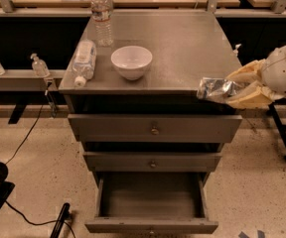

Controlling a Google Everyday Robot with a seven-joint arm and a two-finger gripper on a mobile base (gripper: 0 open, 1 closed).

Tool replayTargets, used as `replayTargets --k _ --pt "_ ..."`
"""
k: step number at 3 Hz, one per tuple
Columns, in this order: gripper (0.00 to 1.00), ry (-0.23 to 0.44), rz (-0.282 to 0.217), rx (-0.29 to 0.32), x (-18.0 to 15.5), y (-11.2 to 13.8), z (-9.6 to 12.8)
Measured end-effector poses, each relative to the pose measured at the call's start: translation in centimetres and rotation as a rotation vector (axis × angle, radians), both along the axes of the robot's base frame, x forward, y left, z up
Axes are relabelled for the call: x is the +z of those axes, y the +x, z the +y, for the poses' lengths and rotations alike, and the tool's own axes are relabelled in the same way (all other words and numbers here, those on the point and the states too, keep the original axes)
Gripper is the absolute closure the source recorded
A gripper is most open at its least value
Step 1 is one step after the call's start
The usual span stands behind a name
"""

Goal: Place redbull can into bottom drawer

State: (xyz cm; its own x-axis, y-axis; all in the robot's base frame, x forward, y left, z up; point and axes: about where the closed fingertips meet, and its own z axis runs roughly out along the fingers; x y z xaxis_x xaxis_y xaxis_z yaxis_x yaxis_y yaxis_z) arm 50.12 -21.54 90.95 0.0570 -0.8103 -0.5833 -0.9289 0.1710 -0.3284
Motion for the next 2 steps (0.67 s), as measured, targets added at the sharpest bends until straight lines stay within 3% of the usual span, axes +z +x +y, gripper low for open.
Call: replayTargets --k 1,2 --pt "1.00 -0.037 -0.003 -0.026 0.4 -0.2 0.2" --pt "1.00 0.001 0.008 -0.054 -5.7 -0.7 0.9"
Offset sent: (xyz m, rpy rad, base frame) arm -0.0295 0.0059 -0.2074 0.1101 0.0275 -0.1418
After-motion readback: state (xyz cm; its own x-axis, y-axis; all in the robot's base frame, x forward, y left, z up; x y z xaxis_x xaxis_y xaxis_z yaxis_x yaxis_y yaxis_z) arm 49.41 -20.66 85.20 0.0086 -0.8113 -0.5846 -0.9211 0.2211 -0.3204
